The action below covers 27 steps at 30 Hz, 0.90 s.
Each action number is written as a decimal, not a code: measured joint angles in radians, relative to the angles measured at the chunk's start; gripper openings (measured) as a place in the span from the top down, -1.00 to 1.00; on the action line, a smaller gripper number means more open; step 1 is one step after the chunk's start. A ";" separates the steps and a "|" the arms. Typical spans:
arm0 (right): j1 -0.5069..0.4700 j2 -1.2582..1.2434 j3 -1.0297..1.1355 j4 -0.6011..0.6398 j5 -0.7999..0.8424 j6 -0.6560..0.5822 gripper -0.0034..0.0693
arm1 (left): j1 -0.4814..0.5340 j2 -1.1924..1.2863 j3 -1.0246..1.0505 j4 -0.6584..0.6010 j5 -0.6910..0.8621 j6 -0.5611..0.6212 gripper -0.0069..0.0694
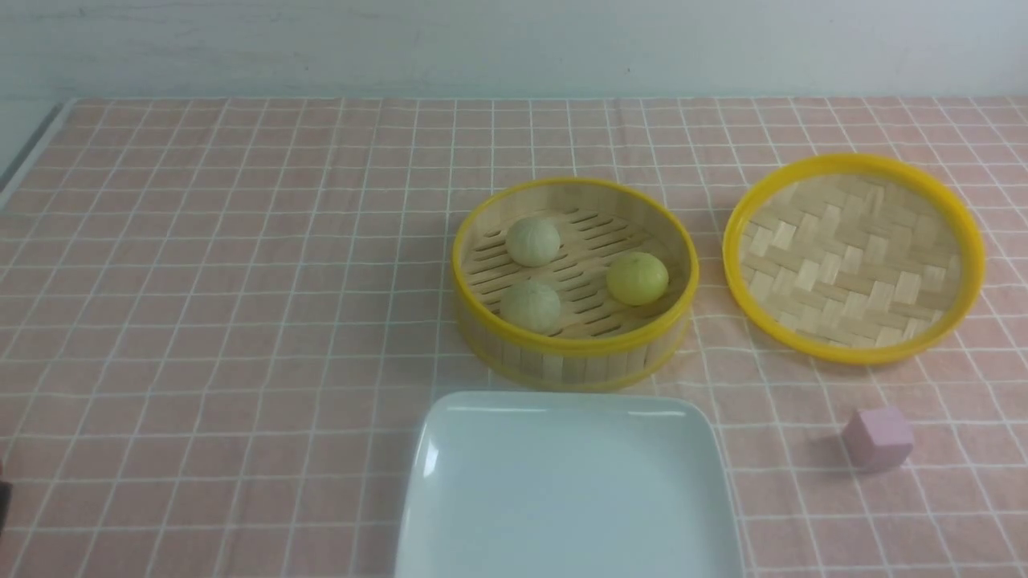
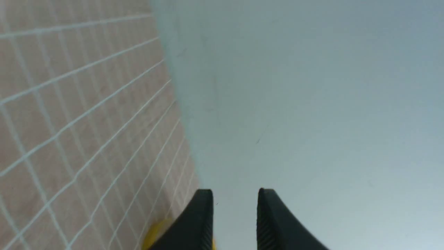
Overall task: Put the steamed buns into the plate on the pink tablecloth.
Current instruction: 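Reach toward a bun in the bamboo steamer with the right gripper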
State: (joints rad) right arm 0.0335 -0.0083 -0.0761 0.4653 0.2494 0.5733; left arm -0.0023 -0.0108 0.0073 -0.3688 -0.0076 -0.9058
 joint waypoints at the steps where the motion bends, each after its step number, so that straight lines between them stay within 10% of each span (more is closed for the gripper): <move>1: 0.000 0.009 -0.039 -0.012 0.000 -0.047 0.39 | 0.000 0.000 -0.023 0.031 0.024 0.020 0.41; 6: 0.000 0.187 -0.242 -0.109 0.177 -0.276 0.85 | 0.000 0.120 -0.285 0.211 0.413 0.174 0.78; 14: 0.000 0.720 -0.497 -0.195 0.617 -0.472 0.94 | 0.000 0.538 -0.558 0.164 1.014 0.518 0.82; 27: 0.000 1.271 -0.709 0.505 0.790 -1.249 0.84 | 0.000 0.873 -0.595 -0.037 1.032 0.906 0.79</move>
State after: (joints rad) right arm 0.0335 1.2624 -0.7854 0.9706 1.0394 -0.6758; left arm -0.0023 0.8621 -0.5872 -0.4054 1.0248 0.0000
